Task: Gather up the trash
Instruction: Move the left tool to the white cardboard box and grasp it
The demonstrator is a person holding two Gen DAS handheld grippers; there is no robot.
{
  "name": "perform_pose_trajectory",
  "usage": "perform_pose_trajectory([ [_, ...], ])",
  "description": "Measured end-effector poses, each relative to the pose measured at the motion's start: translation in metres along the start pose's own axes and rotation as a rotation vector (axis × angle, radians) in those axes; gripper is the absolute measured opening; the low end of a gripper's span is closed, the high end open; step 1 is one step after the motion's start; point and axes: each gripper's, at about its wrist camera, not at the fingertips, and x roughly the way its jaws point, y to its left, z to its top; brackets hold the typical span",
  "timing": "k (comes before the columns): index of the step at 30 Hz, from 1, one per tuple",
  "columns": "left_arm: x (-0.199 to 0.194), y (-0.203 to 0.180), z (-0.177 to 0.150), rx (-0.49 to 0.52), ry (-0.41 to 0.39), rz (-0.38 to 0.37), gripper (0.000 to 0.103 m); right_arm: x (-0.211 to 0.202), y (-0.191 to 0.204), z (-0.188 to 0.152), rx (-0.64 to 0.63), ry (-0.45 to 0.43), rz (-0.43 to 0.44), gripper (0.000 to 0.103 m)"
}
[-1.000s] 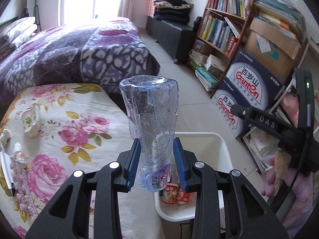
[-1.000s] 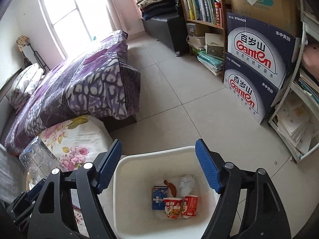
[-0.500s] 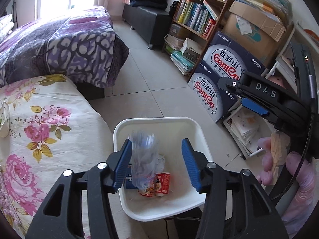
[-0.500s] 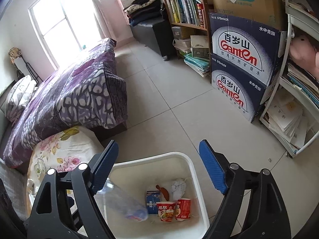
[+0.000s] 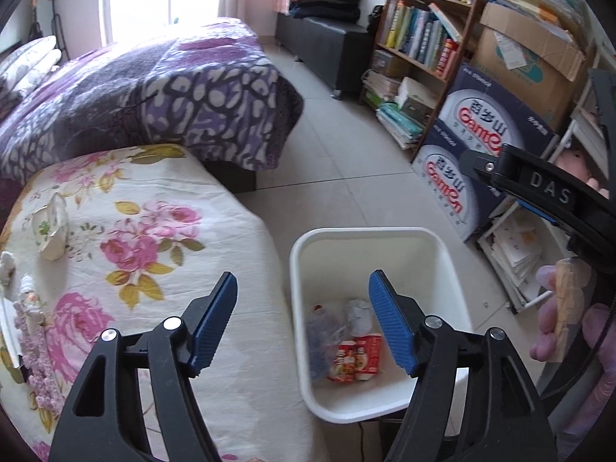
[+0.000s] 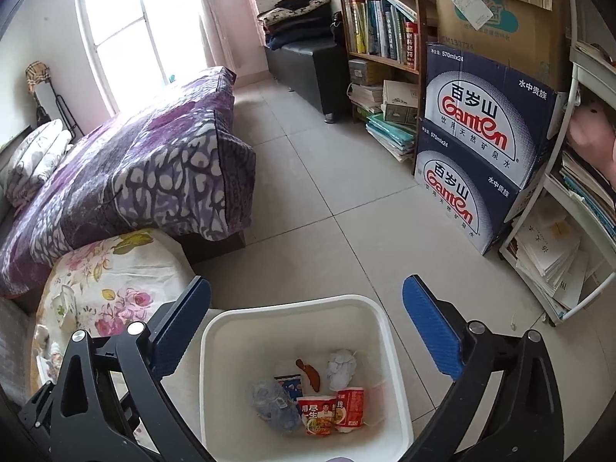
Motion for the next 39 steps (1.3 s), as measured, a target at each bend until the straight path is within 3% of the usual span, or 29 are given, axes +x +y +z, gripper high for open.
perform_pose_trajectory([
  [7,-0.005,0.047,-0.007,-0.088,-0.037,0.225,0.086,0.002,0.043,-0.011,-0.096,-0.015,-0.004,0.096],
  [11,-0.012,0.078,-0.010,-0.144,-0.059,0.370,0.087,0.001,0.071,-0.020,-0.160,-0.037,-0.007,0.096],
  [20,-0.023,0.157,-0.026,-0.304,-0.014,0.537,0.089,0.004,0.140,-0.050,-0.338,-0.026,0.034,0.096],
  [26,-0.033,0.216,-0.040,-0.343,0.024,0.662,0.089,0.004,0.181,-0.070,-0.419,-0.008,0.078,0.096],
  [33,-0.044,0.312,-0.055,-0.500,0.107,0.746,0.089,0.006,0.225,-0.099,-0.513,0.034,0.128,0.096],
  [39,-0.035,0.380,-0.075,-0.680,0.191,0.647,0.089,0.007,0.254,-0.126,-0.599,0.085,0.189,0.096],
])
